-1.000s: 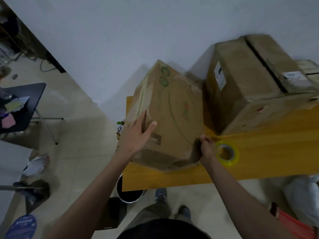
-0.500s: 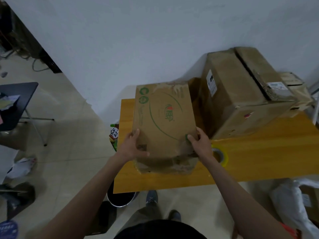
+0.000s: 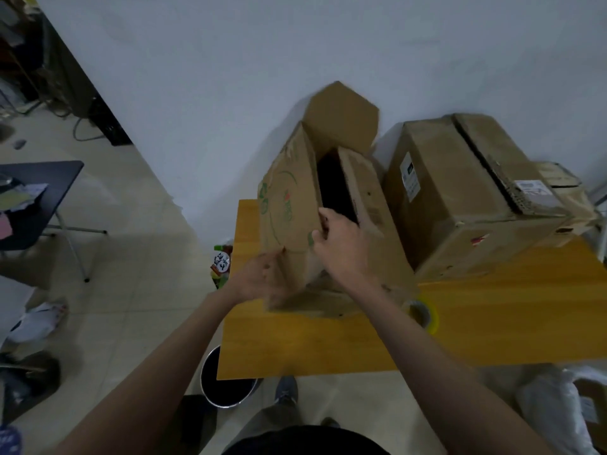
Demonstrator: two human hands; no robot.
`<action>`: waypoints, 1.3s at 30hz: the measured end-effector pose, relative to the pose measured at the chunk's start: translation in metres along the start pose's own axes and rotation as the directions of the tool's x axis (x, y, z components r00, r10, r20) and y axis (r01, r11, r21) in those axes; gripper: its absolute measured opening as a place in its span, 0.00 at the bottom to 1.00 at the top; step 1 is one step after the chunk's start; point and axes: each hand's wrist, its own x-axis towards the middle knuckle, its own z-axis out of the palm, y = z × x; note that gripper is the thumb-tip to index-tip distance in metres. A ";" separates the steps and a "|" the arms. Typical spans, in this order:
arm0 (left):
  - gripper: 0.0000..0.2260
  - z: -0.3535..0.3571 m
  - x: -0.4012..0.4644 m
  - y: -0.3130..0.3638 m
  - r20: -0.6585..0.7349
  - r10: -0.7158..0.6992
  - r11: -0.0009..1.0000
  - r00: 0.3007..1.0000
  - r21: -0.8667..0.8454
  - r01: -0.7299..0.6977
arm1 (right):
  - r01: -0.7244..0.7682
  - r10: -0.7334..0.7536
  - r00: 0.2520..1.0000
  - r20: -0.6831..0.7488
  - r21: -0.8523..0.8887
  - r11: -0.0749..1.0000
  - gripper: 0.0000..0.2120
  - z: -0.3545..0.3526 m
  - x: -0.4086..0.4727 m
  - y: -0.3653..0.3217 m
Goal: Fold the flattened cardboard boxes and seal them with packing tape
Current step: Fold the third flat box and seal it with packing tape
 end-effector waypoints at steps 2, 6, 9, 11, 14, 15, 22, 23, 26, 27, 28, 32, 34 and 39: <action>0.37 -0.009 0.001 0.014 -0.024 0.033 0.954 0.999 -0.296 -0.039 | 0.078 -0.077 0.996 0.037 -0.020 0.997 0.16 0.019 -0.007 -0.014; 0.31 -0.021 -0.009 0.030 -0.221 0.083 0.925 0.972 -0.346 -0.158 | 0.048 -0.097 0.959 0.266 0.187 0.981 0.14 0.048 -0.018 -0.006; 0.33 -0.017 -0.008 0.030 -0.211 0.092 0.993 0.973 0.086 -0.075 | 0.089 -0.137 0.963 0.231 0.207 0.974 0.15 0.051 -0.020 0.011; 0.33 -0.006 -0.003 0.033 -0.163 0.059 0.959 0.985 0.284 -0.011 | 0.121 -0.153 0.975 0.163 0.189 0.974 0.16 0.048 -0.018 0.022; 0.29 0.009 0.009 0.043 -0.152 0.157 0.862 0.976 0.503 -0.061 | 0.101 -0.122 0.987 0.101 0.196 0.975 0.21 0.035 -0.005 0.039; 0.26 0.013 0.013 0.046 -0.139 0.185 0.848 0.973 0.523 -0.086 | 0.060 -0.082 0.987 0.140 0.159 0.985 0.25 0.030 0.001 0.047; 0.22 0.018 0.029 0.056 0.026 0.170 0.900 0.985 0.404 -0.166 | 0.068 0.032 0.917 0.399 -0.236 0.969 0.32 0.017 0.030 0.075; 0.27 0.016 0.030 0.054 0.055 0.133 0.897 0.990 0.418 -0.144 | 0.093 0.015 0.918 0.397 -0.249 0.964 0.29 0.019 0.031 0.074; 0.45 0.008 0.028 0.044 0.086 0.053 0.875 0.995 0.476 -0.087 | 0.145 -0.045 0.916 0.398 -0.225 0.963 0.23 0.023 0.028 0.068; 0.47 0.005 0.025 0.042 0.082 0.055 0.861 0.995 0.501 -0.089 | 0.158 -0.064 0.916 0.397 -0.209 0.965 0.22 0.023 0.027 0.065; 0.46 0.002 0.024 0.040 0.076 0.073 0.855 0.994 0.509 -0.101 | 0.169 -0.080 0.914 0.397 -0.193 0.966 0.22 0.023 0.025 0.062; 0.28 -0.007 0.018 0.042 0.002 0.223 0.914 0.975 0.348 -0.210 | 0.177 -0.111 0.936 0.334 -0.174 0.969 0.20 0.014 0.021 0.050; 0.13 -0.013 0.014 0.050 -0.092 0.297 0.928 0.950 0.262 -0.265 | 0.187 -0.138 0.954 0.265 -0.168 0.968 0.18 0.000 0.021 0.043; 0.09 -0.016 0.006 0.066 -0.170 0.262 0.943 0.950 0.256 -0.214 | 0.213 -0.165 0.942 0.291 -0.145 0.966 0.15 -0.036 0.014 0.028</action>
